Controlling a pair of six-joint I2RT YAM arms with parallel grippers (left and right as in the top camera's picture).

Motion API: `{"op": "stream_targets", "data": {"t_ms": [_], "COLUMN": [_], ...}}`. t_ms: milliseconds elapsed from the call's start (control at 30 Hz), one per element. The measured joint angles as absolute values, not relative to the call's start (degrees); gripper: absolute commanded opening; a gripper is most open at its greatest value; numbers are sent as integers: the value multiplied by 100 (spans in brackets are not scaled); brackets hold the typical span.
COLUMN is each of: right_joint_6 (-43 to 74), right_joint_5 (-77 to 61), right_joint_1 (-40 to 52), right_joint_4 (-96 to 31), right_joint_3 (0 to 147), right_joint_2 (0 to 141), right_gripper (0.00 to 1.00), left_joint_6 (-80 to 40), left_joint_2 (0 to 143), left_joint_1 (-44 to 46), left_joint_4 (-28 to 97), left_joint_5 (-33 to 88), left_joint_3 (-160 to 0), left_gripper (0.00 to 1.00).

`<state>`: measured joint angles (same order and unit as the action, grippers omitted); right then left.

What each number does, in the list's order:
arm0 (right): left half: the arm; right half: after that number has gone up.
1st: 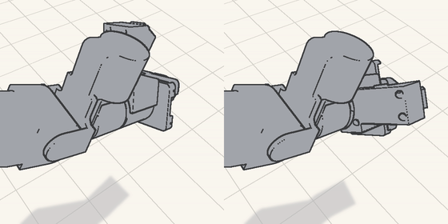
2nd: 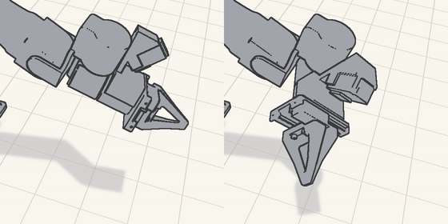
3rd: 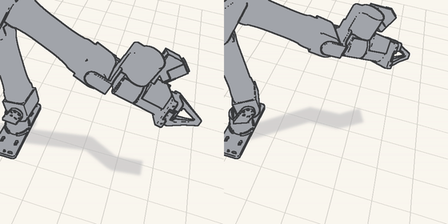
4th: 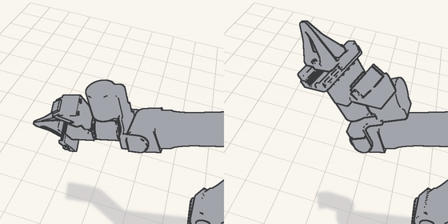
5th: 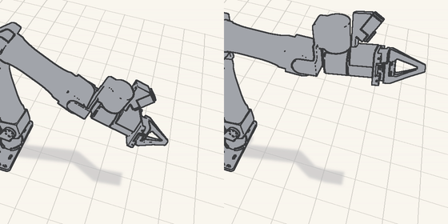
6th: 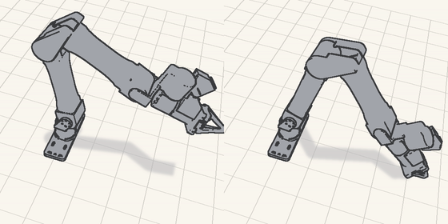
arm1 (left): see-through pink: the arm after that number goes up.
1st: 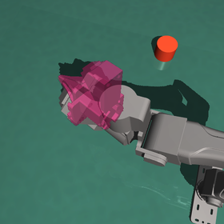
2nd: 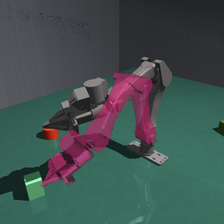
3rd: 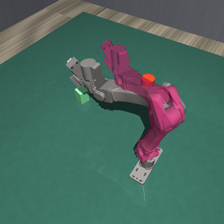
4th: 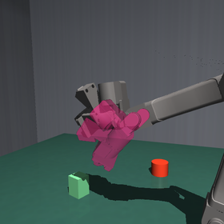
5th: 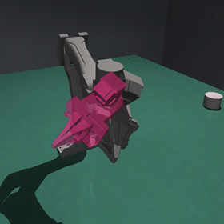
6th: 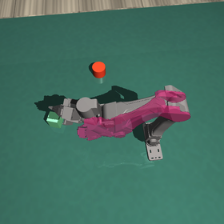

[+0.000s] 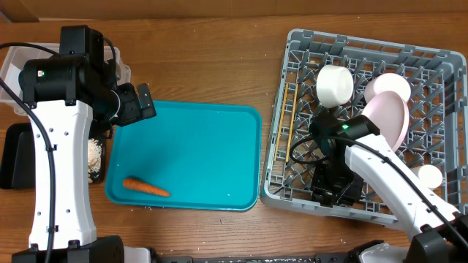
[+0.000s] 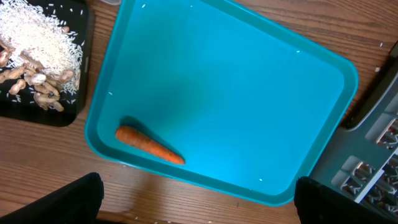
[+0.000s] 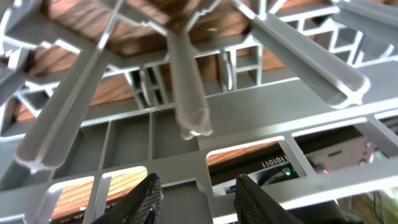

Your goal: Sort waste into correct bins and load items into the dishwasher

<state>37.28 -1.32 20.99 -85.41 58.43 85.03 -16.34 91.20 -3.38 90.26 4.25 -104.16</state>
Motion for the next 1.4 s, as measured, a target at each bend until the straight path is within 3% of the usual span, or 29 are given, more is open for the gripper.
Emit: {"op": "stream_targets", "data": {"t_ms": [67,167,500,667,767,1400], "right_joint_6": [3837,3785,3605,3629,3765,4823], "right_joint_5": [-126,-349,-554,-478,-290,799], "right_joint_1": [2099,2099,2075,2078,2078,2104], "right_joint_4": [-8514,-8173,-7157,-6840,-6934,-7769], "right_joint_3": [5843,5841,5837,5758,5645,5581], "right_joint_2": [8503,8503,8503,8503,8503,8503], "right_gripper": [25,19,18,13,7,7], "left_joint_6": [-1634,-1634,-1634,-1634,-1634,-1634], "left_joint_2": [9120,9120,9120,9120,9120,9120], "left_joint_1": [-338,-338,-338,-338,-338,-338], "left_joint_4": [9026,9021,9021,9026,9026,9024], "left_joint_5": [425,427,425,425,425,423], "left_joint_3": [-10416,-10416,-10416,-10416,-10416,-10416], "left_gripper": [100,100,100,100,100,100]}}
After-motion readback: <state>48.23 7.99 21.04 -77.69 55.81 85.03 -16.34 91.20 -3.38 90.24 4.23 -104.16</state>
